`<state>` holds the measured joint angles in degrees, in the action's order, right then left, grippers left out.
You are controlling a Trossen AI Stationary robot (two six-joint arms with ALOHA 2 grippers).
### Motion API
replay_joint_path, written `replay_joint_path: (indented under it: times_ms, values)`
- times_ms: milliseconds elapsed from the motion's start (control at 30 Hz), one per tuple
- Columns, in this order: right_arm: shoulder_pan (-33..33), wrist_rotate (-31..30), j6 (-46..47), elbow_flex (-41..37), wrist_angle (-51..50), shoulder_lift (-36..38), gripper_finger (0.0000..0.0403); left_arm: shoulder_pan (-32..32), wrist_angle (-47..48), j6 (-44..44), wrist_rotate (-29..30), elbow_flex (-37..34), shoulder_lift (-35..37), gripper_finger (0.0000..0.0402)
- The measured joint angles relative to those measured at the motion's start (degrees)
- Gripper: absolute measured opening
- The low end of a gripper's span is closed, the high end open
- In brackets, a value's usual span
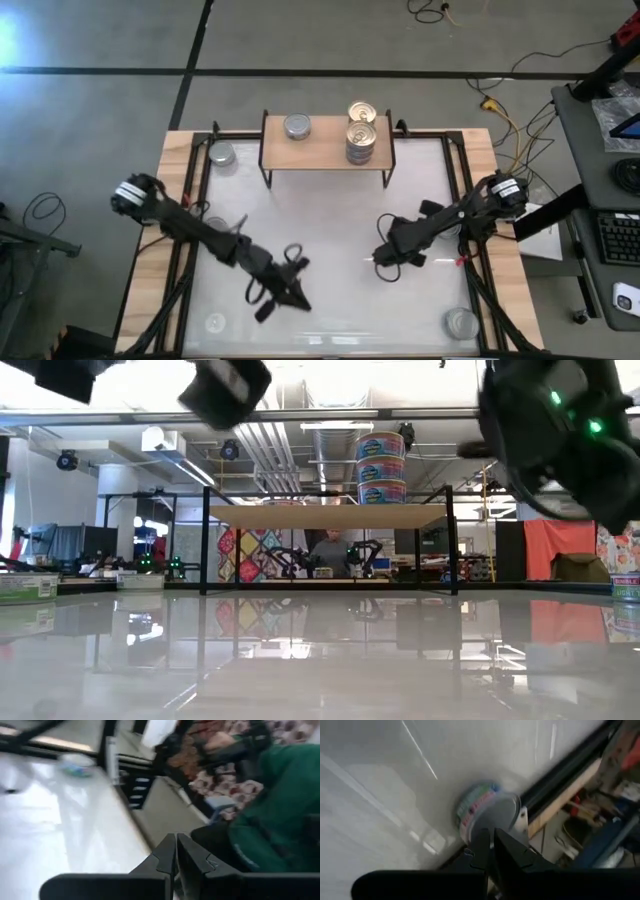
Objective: Stack canned seafood by type on shelf
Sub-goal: Put the green tuna can on the shelf
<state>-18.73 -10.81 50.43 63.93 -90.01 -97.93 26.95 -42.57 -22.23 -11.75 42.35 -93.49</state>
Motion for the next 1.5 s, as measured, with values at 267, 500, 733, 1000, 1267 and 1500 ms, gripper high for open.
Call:
replay_joint_path:
  times_ms: [267, 500, 733, 1000, 1267, 1500]
  values:
    - [3.9, 0.7, 2.1, -10.4, 0.1, 0.0, 0.0018, 4.7, -2.1, -0.4, 1.3, 10.8, -9.9, 0.0001]
    - [5.5, 2.3, 0.5, -14.2, 7.8, 0.0, 0.0018, 4.6, 7.0, 1.5, 1.6, 17.0, -11.6, 0.0001]
    - [5.4, 3.3, -0.2, -12.9, 13.1, -0.3, 0.0018, 4.4, 14.9, 3.9, 6.8, 17.7, -7.8, 0.0001]
    - [1.3, 3.9, 1.7, -1.8, 17.8, -0.4, 0.0018, 4.4, 24.4, 5.2, 10.7, 15.7, -1.9, 0.0001]
    - [-7.9, 3.1, -5.4, 11.1, 24.5, 0.1, 0.0018, 4.8, 34.5, 4.6, 12.3, 14.5, 2.5, 0.0001]
    - [-14.6, 0.6, 3.1, 8.6, 16.0, 3.8, 0.0018, 5.6, 36.8, 2.0, 12.3, 14.5, 1.5, 0.0001]
